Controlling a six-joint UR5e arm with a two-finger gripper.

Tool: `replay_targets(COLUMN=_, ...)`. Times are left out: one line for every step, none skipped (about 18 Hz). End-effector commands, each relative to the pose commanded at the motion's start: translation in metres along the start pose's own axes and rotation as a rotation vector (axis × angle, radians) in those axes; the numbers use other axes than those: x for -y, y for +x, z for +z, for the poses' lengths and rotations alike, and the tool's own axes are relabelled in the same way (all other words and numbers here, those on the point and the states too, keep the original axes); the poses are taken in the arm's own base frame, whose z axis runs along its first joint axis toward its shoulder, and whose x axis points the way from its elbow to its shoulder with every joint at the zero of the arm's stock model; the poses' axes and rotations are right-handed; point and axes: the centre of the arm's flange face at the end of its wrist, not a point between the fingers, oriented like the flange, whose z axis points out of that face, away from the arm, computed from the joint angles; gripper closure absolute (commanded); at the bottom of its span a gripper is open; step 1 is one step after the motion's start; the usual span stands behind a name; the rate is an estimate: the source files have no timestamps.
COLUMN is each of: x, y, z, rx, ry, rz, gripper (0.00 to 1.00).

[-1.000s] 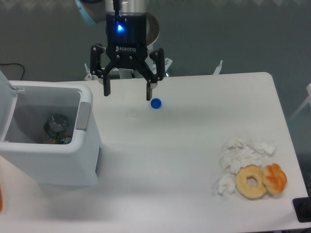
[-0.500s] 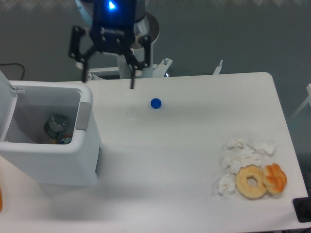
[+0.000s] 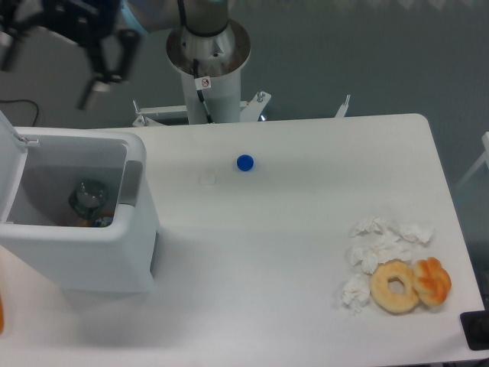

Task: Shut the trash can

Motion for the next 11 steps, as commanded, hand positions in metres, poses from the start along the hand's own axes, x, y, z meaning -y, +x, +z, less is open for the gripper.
replay_targets(x=-0.001, y=0.007, z=0.005, rx=-0.028, ry=-0.005, rz=-0.005, gripper=0.00)
replay_targets(x=-0.001, y=0.011, z=0.006, rx=-0.052, ry=-0.005, rz=-0.015, gripper=0.00)
replay_targets(x=-0.001, y=0.016, z=0.007, rx=-0.083, ry=-0.002, rz=-0.021, gripper=0.00)
replay_targets(x=-0.001, y=0.021, z=0.007, rx=-0.118, ry=0.002, rz=-0.021, gripper=0.00)
replay_targets(x=0.001, y=0.025, z=0.006, rx=-0.144, ry=0.007, rz=-0.026, gripper=0.00)
replay_targets(x=0.001, y=0.027, z=0.006, rx=-0.159, ry=0.011, rz=-0.028, gripper=0.00)
replay_targets(x=0.001, y=0.029, z=0.006, rx=-0.172, ry=0.011, rz=-0.028, gripper=0.00)
replay_targets(x=0.001, y=0.034, z=0.007, rx=-0.185, ry=0.009, rz=-0.024, gripper=0.00)
replay_targets(x=0.000, y=0.037, z=0.009, rx=-0.194, ry=0.005, rz=-0.020, gripper=0.00)
replay_targets(x=-0.001, y=0.040, z=0.015, rx=-0.206, ry=-0.004, rz=-0.018, gripper=0.00)
replay_targets(x=-0.002, y=0.044, z=0.022, rx=-0.218, ry=-0.013, rz=-0.012, gripper=0.00)
